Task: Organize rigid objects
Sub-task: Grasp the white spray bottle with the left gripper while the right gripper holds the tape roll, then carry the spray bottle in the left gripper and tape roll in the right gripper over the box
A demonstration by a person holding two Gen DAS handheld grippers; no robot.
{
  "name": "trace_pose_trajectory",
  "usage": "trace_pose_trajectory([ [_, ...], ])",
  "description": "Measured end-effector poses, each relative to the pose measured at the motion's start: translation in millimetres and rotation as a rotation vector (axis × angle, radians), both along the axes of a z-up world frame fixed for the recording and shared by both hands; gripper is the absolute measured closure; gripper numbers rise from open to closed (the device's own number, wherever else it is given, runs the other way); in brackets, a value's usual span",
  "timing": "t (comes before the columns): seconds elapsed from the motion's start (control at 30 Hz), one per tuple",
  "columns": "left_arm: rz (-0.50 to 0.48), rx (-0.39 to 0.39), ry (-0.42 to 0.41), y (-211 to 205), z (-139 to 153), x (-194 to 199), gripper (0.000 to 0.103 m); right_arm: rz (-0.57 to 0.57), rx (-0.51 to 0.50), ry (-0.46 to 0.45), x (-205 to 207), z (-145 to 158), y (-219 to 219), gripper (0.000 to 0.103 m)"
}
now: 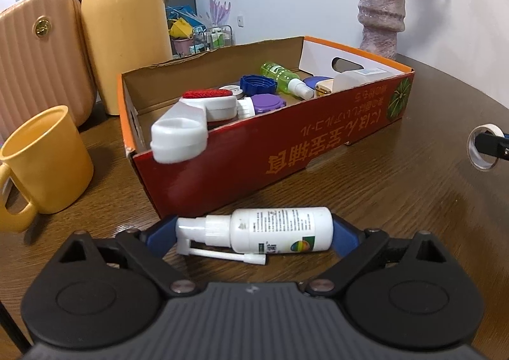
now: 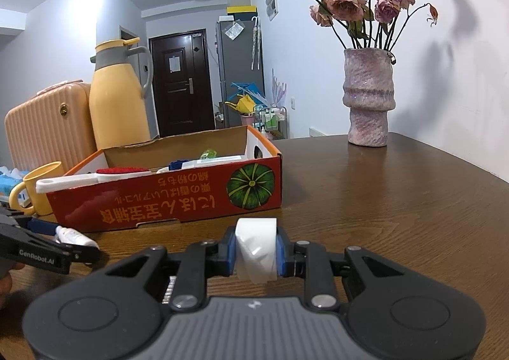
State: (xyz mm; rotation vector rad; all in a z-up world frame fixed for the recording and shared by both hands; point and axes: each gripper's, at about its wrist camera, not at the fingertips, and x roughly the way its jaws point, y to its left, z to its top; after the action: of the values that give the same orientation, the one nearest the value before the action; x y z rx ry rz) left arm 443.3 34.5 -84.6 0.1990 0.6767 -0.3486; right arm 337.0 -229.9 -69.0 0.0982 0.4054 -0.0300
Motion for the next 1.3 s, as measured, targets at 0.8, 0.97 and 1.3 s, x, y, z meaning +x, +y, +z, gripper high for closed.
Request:
trace_pose_trajectory([
  [0.8,0.117,0.001,-0.111,1,13,-45,0.006,0.023,0.021,0.005,2,-1,-1,0.080],
  [0.97,0.143,-0.004,-0.132,2,16,-57,0.006,0.025,0.014,-0.002,2,-1,0,0.080],
  [1.3,0.188,-0.040,-0.171,-1,28,-82,0.006,0.049,0.001,-0.036,-3,2,5,0.080],
])
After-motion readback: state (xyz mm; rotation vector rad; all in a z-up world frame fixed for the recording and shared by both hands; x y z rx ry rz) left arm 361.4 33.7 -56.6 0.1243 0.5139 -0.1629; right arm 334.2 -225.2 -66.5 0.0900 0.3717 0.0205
